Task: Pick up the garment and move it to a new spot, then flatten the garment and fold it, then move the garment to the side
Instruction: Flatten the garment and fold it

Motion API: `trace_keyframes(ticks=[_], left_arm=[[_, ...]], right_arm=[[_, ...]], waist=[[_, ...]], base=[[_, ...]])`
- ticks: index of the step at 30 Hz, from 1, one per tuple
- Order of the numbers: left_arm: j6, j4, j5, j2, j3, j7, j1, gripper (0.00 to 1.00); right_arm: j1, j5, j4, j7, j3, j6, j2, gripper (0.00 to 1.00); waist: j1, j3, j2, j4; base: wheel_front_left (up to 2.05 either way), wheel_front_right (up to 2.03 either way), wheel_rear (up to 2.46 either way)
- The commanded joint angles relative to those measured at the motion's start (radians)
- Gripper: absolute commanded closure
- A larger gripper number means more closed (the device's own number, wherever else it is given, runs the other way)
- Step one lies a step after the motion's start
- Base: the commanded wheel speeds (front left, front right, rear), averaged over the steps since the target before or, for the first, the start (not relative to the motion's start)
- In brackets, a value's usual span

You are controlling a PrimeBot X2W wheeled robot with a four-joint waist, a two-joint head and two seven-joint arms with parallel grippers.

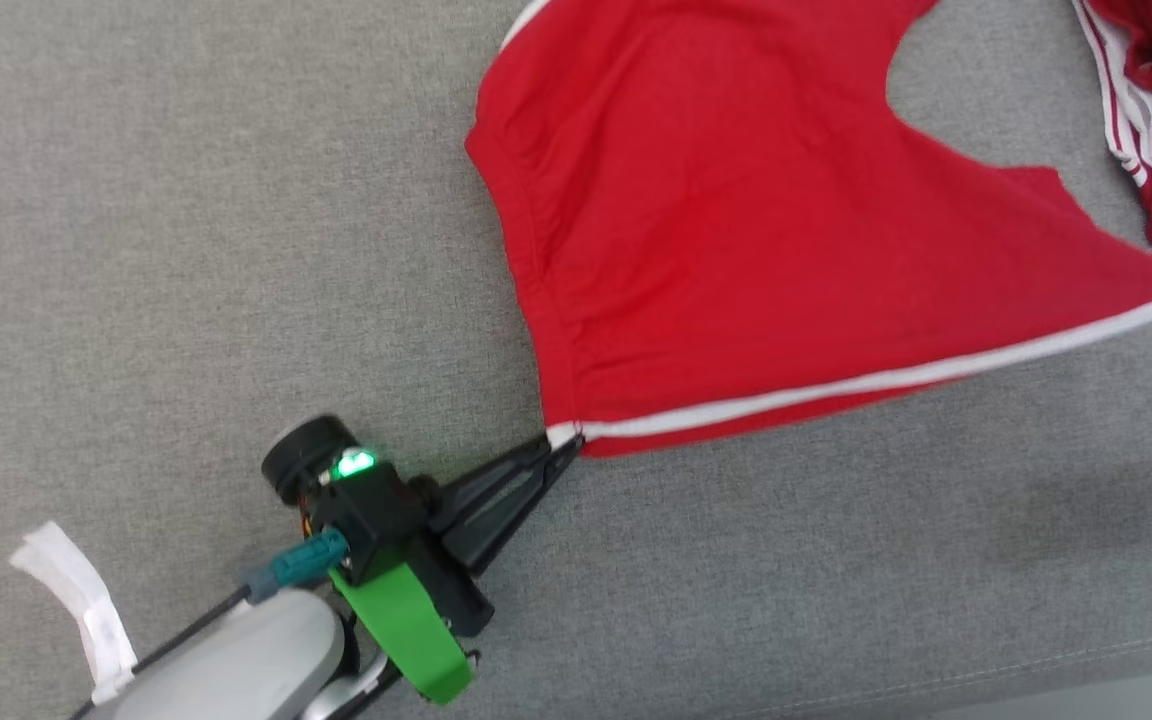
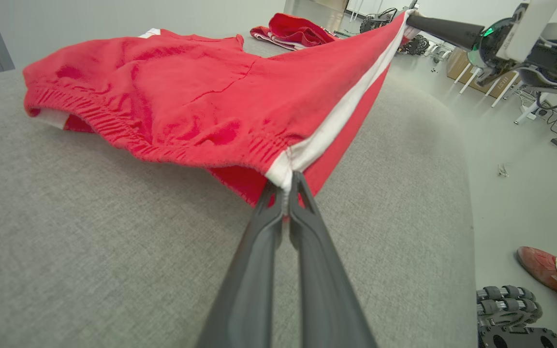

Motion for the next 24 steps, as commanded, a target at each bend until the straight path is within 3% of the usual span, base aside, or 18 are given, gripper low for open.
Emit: trace_keyframes(ticks=[1, 6, 14, 20, 24], left_arm=[[0.003, 0.007, 0.019, -0.004, 0.018, 0.000, 0.061, 1.00], [0.003, -0.018, -0.004, -0.011, 0.121, 0.000, 0.256, 1.00], [0.003, -0.147, -0.031, -0.003, 0.246, 0.000, 0.444, 1.00], [0.003, -0.177, -0.063, -0.028, 0.214, 0.000, 0.362, 1.00], [0.003, -0.125, -0.091, -0.081, 0.147, 0.000, 0.260, 1.00]], right_arm=[[0.052, 0.016, -0.016, 0.000, 0.003, 0.000, -0.006, 1.00], [0.229, 0.011, -0.105, -0.001, -0.041, -0.001, 0.013, 1.00], [0.433, -0.091, -0.251, 0.047, -0.143, -0.002, -0.014, 1.00], [0.375, -0.124, -0.275, 0.170, -0.176, -0.001, -0.063, 1.00], [0.262, -0.123, -0.240, 0.265, -0.155, -0.001, -0.118, 1.00]], waist=[[0.0000, -0.089, 0.0000, 0.010], [0.0000, -0.155, 0.0000, 0.012], [0.0000, -0.212, 0.0000, 0.064], [0.0000, -0.195, 0.0000, 0.128], [0.0000, -0.158, 0.0000, 0.170]], base=[[0.00, 0.00, 0.00], [0.00, 0.00, 0.00], [0.00, 0.00, 0.00], [0.00, 0.00, 0.00], [0.00, 0.00, 0.00]])
